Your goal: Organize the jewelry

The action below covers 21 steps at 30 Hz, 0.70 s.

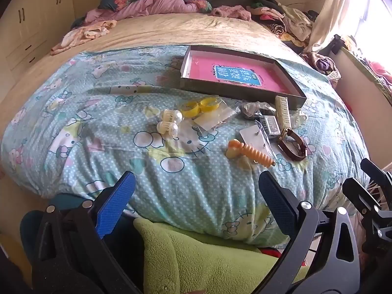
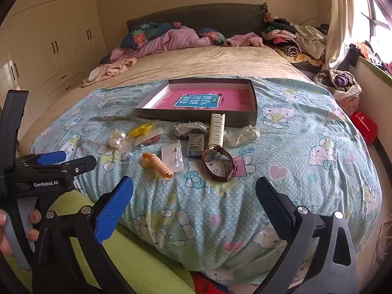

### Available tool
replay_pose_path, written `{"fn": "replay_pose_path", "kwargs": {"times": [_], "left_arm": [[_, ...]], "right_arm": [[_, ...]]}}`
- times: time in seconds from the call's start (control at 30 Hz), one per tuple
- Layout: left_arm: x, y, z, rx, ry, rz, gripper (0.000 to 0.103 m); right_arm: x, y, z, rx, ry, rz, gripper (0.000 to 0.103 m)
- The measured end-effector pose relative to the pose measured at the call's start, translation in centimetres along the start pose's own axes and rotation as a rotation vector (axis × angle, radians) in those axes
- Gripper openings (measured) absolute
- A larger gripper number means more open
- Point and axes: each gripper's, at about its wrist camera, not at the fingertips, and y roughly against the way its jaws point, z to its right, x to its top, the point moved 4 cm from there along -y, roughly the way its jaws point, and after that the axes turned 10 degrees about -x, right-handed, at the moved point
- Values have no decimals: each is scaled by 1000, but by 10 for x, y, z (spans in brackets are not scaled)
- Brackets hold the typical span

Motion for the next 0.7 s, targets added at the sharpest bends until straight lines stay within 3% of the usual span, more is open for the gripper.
{"fn": "replay_pose_path", "kwargs": {"times": [0.7], "left_arm": [[0,1,0,7,-10,12,95]], "right_arm": [[0,3,-1,-2,6,5,99]]}}
